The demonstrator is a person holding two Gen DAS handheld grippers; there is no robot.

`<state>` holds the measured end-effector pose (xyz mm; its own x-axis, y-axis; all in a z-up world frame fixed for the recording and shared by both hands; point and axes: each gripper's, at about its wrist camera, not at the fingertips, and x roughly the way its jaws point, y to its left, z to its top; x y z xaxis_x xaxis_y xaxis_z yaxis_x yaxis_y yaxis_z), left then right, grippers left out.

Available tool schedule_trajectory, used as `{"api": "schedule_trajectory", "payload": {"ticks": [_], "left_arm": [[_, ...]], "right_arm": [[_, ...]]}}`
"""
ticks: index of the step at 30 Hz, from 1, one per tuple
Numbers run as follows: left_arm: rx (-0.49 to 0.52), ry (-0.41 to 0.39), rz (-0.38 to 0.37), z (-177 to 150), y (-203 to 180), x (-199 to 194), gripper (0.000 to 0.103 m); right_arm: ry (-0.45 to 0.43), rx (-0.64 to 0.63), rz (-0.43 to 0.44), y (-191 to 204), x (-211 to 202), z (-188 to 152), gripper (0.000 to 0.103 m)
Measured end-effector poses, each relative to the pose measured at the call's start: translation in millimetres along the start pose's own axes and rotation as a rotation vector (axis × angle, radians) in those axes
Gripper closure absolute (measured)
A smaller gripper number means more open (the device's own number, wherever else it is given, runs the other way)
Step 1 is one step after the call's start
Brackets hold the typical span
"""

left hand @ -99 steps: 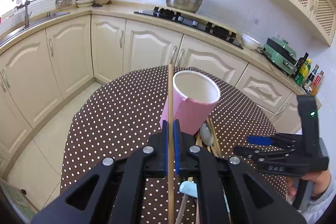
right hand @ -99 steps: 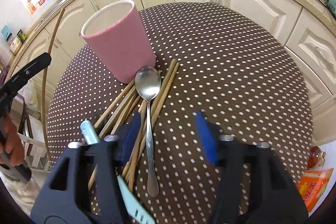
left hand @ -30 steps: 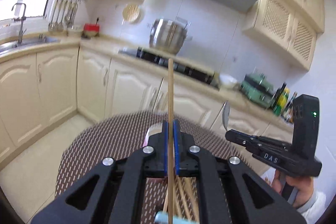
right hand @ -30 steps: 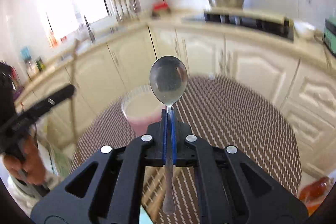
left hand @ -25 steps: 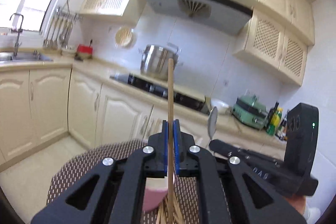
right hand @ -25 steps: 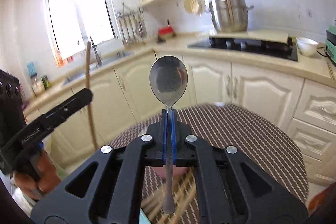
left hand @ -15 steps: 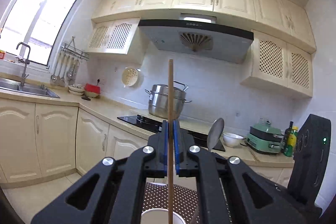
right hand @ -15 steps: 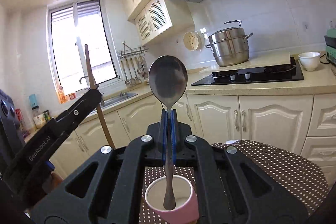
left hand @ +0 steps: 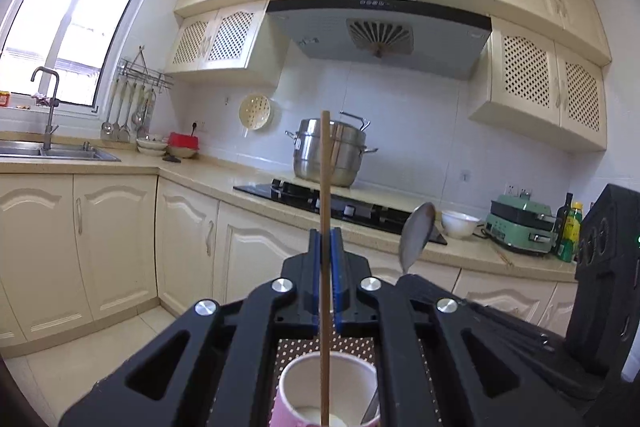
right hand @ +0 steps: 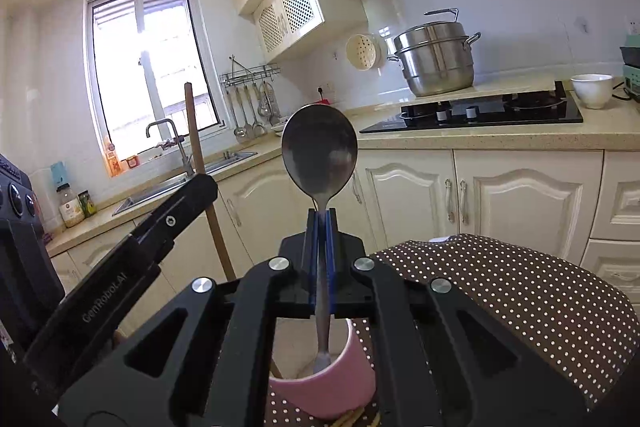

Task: Organize utensils
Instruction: 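Lower the chopstick and spoon into the pink cup with both grippers and release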

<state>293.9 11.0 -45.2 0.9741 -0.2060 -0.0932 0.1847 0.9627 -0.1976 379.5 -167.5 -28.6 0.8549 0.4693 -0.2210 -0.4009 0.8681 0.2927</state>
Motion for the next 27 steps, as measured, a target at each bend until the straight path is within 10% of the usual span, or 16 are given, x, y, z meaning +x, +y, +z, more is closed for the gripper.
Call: {"api": "schedule_trajectory", "payload": {"ticks": [12,15,27], "left_arm": [[-0.046,0.151,-0.012,-18,20,-10,0.097],[-0.049,0.170,-0.007,-18,22,-15,0.070],[-0.014,0.203,0.057,-19,32,-43,0.043]], "right_arm": [[0.080,-0.050,-0.036,7,-3,-19,0.099],[0.097,-0.062,-0.048,10,-3,-24,0.099],[0.157,-0.059,-0.090,11,-3,-36,0.099]]}}
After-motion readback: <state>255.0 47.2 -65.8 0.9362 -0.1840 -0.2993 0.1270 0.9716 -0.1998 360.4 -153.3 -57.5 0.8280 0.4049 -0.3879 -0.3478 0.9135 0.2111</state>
